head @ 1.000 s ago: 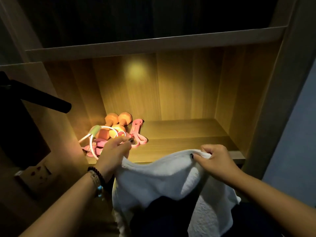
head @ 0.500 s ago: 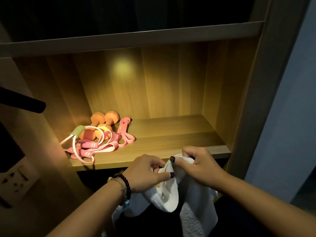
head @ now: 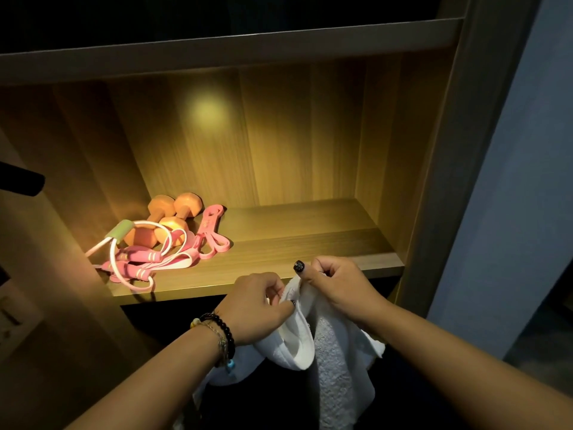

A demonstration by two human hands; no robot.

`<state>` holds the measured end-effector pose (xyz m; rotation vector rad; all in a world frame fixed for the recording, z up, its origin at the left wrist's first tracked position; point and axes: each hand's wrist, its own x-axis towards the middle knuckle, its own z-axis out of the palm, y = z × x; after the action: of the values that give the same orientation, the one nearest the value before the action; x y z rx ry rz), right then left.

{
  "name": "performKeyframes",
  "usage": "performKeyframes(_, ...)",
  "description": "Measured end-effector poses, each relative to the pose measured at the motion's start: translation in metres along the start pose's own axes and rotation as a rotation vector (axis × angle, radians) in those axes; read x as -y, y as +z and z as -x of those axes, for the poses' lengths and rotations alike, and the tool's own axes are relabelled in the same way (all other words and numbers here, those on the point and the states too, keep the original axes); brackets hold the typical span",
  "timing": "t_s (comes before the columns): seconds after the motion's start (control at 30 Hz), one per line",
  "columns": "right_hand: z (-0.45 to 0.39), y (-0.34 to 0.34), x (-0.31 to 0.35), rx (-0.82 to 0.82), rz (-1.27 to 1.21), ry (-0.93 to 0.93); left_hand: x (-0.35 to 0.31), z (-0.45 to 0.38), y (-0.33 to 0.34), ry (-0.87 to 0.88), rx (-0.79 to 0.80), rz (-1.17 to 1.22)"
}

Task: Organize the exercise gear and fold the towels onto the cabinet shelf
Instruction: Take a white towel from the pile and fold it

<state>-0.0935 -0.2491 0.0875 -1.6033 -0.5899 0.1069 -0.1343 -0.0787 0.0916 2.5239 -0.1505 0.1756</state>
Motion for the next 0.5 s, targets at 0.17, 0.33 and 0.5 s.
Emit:
performKeyframes(0.17, 0.005, -0.012, -0.004, 0.112, 0.032, 0.108, 0.008, -0.009, -0.009, 0.011, -0.128, 0.034)
performKeyframes(0.33, -0.002, -0.018, -0.013, 0.213, 0.182, 0.086, 0.008, -0.013, -0.016, 0.015, -0.147, 0.039)
performKeyframes(0.5, -0.002, -0.02, -0.045, 0.261, 0.505, 0.057, 0.025, -0.017, -0.039, -0.088, -0.393, 0.163)
